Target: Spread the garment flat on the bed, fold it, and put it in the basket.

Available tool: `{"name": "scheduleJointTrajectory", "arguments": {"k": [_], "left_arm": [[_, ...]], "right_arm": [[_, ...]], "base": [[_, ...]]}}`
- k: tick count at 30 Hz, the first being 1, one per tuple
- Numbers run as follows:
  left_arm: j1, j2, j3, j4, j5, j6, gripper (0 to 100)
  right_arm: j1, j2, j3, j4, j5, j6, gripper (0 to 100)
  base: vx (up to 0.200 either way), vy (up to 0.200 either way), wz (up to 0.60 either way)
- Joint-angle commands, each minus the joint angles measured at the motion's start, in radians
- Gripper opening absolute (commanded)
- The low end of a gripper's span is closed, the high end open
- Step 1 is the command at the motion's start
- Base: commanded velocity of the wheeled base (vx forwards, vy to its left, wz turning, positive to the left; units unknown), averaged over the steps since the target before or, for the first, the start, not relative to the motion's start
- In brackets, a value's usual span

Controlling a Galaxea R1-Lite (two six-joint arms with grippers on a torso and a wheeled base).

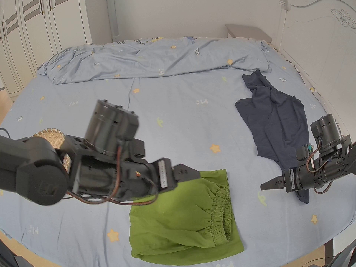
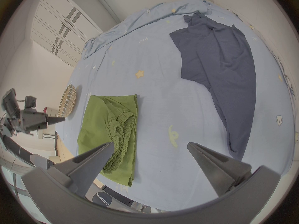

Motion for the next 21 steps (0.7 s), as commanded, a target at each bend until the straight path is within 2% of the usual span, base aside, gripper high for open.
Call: {"name": "scheduleJointTrajectory", "arguments": {"k": [1,3,4,5,6,7,13,21], "left_arm": [[0.399,-0.046,0.215,-0.043,-0.372,0.158,100],[0.471,0.008,0.267,-0.060,-0.455,0.276,100],[0.491,0.028,0.281,-0.063,-0.472,0.321,100],[0.491,0.028,0.281,-0.063,-0.472,0.321,100],[0.554,0.123,0.304,-0.065,-0.492,0.473,100],[0.560,0.140,0.304,-0.066,-0.490,0.490,100],[0.557,0.233,0.287,-0.095,-0.492,0.488,100],[0.468,0.348,0.261,-0.215,-0.489,0.474,100]], "right_arm": [[0.005,-0.031,-0.004,0.000,0.002,0.001,100],[0.008,-0.043,0.001,0.000,0.002,-0.001,100],[0.010,-0.046,0.001,0.000,0.002,-0.001,100],[0.010,-0.046,0.001,0.000,0.002,-0.001,100],[0.010,-0.059,0.003,0.000,0.002,-0.001,100],[0.012,-0.060,0.003,0.000,0.002,-0.001,100],[0.024,-0.079,0.006,0.000,0.002,-0.001,100],[0.039,-0.080,0.013,0.000,0.001,0.001,100]], "base": [[0.000,0.000,0.00],[0.000,0.000,0.00],[0.000,0.000,0.00],[0.000,0.000,0.00],[0.000,0.000,0.00],[0.000,0.000,0.00],[0.000,0.000,0.00],[0.000,0.000,0.00]]}}
